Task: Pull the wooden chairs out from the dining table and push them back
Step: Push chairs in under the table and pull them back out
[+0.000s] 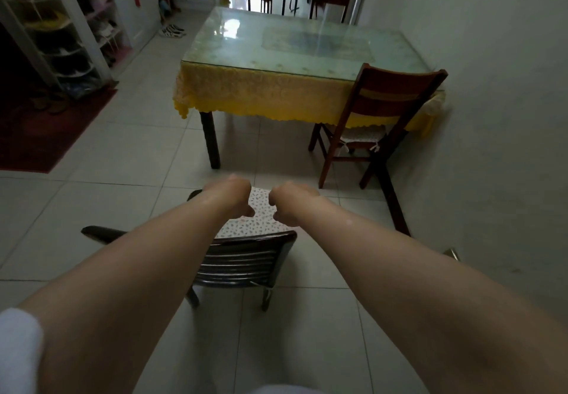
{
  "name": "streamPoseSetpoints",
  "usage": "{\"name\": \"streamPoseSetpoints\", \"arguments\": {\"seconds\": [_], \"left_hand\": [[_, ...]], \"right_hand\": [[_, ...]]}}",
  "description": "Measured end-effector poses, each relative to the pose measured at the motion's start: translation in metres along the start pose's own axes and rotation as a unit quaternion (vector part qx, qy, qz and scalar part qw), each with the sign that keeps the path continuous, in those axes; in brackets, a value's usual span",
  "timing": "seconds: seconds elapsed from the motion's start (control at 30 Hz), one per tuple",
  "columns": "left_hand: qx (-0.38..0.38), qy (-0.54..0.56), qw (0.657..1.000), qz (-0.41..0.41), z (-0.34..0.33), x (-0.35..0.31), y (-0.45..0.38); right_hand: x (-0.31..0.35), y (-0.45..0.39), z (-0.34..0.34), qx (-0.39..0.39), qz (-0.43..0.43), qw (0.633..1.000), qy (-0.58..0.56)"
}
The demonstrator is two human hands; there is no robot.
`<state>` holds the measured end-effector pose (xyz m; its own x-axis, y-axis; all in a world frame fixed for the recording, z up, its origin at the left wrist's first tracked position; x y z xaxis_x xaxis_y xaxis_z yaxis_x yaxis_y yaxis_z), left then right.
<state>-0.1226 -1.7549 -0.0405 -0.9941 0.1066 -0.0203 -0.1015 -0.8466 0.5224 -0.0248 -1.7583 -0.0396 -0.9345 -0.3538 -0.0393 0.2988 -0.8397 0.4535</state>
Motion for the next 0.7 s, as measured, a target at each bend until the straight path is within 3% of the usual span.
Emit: {"name": "streamPoseSetpoints", "arguments": {"seconds": [0.47,0.7], "left_hand": [[-0.017,-0.012,0.998,-0.054,0.019,-0.193,-0.052],[-0.028,-0.017,0.997,-0.075,0.045,-0.252,-0.110]], "right_hand": [[-0.201,0.031,-0.021,-0.026,-0.077,0.997,-0.011],[-0.281,0.012,-0.031,-0.011,-0.110,0.993,-0.044]]}}
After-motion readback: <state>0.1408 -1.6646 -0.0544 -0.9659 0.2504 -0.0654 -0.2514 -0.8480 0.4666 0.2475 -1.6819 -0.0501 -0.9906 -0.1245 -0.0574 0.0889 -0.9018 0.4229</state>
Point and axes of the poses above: each hand's wrist, its own y-axis away from the middle knuckle, its own z-axis out of the back of the hand, x = y × z, the point moved 10 cm from there along -y, towards the middle knuckle, and after that the axes turned 6 degrees about x, right-handed, at the moved point
